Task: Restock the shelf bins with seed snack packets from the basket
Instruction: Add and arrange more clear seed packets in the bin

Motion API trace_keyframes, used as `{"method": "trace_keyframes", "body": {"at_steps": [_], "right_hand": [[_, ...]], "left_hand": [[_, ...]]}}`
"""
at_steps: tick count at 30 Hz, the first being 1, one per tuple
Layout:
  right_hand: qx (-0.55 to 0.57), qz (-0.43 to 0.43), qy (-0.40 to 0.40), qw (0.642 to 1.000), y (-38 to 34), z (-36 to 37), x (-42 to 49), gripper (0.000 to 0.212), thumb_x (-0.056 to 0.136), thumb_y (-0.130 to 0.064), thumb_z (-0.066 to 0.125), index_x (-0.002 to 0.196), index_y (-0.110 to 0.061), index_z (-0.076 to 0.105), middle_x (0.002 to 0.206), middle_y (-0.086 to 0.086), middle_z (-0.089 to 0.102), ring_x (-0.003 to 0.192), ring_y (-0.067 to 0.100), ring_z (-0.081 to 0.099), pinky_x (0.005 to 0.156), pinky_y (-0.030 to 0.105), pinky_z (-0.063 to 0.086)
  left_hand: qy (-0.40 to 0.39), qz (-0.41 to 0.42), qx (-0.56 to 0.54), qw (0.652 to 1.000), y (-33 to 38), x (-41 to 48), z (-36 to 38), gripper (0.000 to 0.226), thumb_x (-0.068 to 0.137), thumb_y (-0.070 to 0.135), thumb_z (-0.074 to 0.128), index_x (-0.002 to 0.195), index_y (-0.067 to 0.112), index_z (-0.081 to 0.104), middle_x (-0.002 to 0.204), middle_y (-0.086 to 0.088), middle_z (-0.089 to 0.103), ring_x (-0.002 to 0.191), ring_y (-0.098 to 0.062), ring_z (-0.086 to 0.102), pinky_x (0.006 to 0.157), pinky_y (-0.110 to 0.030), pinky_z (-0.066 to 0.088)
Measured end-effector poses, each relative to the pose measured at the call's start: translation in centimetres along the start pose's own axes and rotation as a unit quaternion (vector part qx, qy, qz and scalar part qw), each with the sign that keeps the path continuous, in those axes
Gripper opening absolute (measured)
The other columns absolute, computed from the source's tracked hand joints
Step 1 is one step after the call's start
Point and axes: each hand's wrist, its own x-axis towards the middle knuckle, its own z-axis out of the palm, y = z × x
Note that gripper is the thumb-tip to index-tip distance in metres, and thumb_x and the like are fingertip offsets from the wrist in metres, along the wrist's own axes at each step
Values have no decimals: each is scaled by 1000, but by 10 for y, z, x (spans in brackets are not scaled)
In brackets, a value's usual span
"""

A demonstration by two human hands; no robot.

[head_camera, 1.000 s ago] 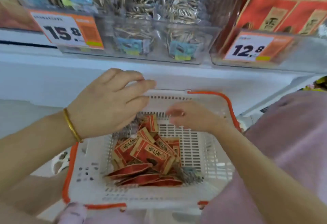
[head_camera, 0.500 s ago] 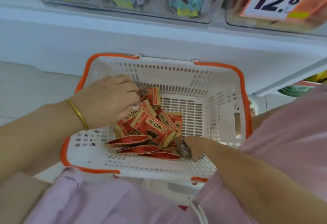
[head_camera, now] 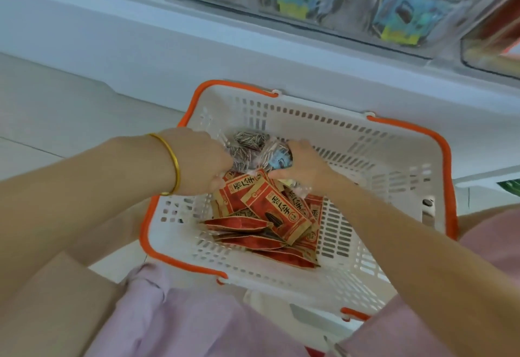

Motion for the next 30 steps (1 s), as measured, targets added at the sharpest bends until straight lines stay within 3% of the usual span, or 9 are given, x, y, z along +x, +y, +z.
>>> {"method": "trace_keyframes", "body": {"at_steps": [4, 10, 12, 14, 17, 21, 24, 27, 30], "right_hand": [[-144, -31, 36, 988, -29, 21, 39, 72, 71, -46, 75, 130, -16, 46, 141, 12, 30, 127, 33, 34, 103, 50, 38], [-183, -7, -63, 981, -33, 38, 72, 78, 74, -44, 75, 140, -19, 42, 158, 11, 5, 144, 38, 2, 116, 52, 17], [-183, 9, -63, 981, -34, 40, 77, 80, 71, -44, 76, 140, -18, 44, 157, 11, 10, 143, 38, 8, 117, 49, 16], [-204, 11, -47, 978, -36, 38, 78, 78, 71, -46, 76, 136, -14, 49, 151, 12, 27, 137, 35, 26, 113, 44, 25], [-231, -24, -7, 973, -38, 29, 66, 68, 73, -43, 75, 129, -10, 54, 141, 10, 44, 127, 28, 41, 108, 38, 30], [-236, -76, 11, 969, -32, 7, 34, 66, 75, -42, 73, 130, -10, 53, 141, 5, 48, 128, 25, 43, 108, 33, 27], [-230, -140, 14, 963, -32, -20, 2, 67, 80, -39, 70, 135, -11, 48, 136, 5, 50, 126, 23, 41, 103, 26, 26], [-236, -177, -1, 956, -33, -41, -30, 66, 80, -36, 70, 137, -11, 47, 135, 5, 50, 124, 22, 40, 101, 26, 27], [-239, -167, -28, 956, -16, -41, -53, 67, 79, -36, 71, 137, -13, 47, 134, 5, 50, 122, 22, 41, 100, 26, 28]], "left_hand": [[18, 1, -4, 1000, -3, -4, 7, 39, 98, 43, 30, 129, 23, 42, 124, -1, 49, 112, -21, 47, 89, -34, 41], [1, -13, -19, 1000, -14, -14, 21, 36, 99, 43, 27, 123, 23, 44, 121, 1, 50, 111, -21, 47, 91, -34, 41], [-1, -15, -24, 1000, -18, -14, 23, 35, 99, 43, 28, 121, 21, 45, 120, 0, 49, 111, -21, 47, 91, -34, 41], [7, -12, -33, 999, -20, -14, 23, 35, 98, 43, 29, 121, 21, 45, 120, 0, 49, 110, -21, 47, 91, -34, 41], [18, -8, -32, 999, -22, -11, 20, 35, 98, 42, 30, 121, 20, 45, 119, -1, 50, 109, -20, 47, 91, -34, 41], [71, -56, -21, 996, -24, -6, 15, 32, 99, 37, 30, 117, 18, 48, 116, -2, 53, 108, -23, 51, 90, -37, 44], [128, -110, -81, 982, -28, 6, 13, 32, 99, 32, 30, 121, 17, 47, 118, -4, 52, 109, -24, 52, 86, -37, 46], [126, -134, -192, 964, -30, 20, 5, 36, 99, 29, 33, 126, 12, 47, 126, -9, 49, 111, -27, 52, 91, -38, 44], [94, -126, -220, 963, -22, 28, -3, 37, 100, 28, 34, 128, 9, 47, 127, -11, 50, 112, -26, 51, 94, -36, 43]]}}
